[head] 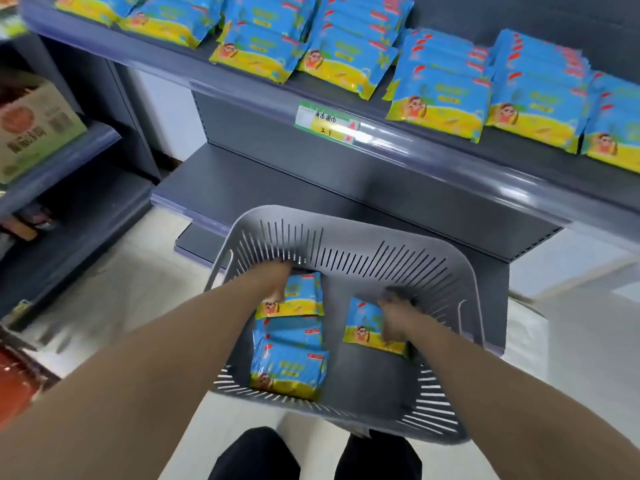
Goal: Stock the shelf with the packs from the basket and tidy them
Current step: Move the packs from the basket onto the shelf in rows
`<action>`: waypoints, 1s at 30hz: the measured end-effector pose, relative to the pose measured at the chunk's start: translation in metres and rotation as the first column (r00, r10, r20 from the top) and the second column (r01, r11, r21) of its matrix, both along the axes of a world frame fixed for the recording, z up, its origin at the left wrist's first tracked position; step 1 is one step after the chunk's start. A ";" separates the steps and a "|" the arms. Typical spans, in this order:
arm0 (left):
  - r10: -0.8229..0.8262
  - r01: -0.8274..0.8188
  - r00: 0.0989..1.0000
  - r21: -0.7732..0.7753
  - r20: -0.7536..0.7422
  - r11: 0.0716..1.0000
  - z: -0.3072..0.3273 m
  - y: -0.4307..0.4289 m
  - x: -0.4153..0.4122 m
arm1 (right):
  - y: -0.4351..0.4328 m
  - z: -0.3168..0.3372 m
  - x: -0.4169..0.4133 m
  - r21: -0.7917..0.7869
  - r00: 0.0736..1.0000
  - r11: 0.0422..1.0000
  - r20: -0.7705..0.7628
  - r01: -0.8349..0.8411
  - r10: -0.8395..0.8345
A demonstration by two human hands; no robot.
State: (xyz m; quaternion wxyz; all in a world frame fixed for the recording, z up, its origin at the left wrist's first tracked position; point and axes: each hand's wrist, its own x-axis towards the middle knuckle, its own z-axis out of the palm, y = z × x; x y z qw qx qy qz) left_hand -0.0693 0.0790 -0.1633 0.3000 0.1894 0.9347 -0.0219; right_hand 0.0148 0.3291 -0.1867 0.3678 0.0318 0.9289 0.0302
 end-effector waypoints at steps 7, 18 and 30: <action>-0.051 0.044 0.994 -0.073 -0.100 0.996 -0.020 0.000 0.002 | 0.002 -0.003 -0.004 0.064 0.999 0.998 -0.039 0.004 -0.001; -0.258 0.257 0.966 -0.017 -0.028 0.966 0.119 0.027 0.016 | 0.002 0.140 0.008 -0.370 0.946 0.922 -0.243 0.114 -0.215; -0.223 0.368 0.920 0.516 -0.322 0.774 0.330 0.134 0.010 | 0.140 0.358 0.015 -0.344 0.669 0.916 -0.634 0.206 -0.388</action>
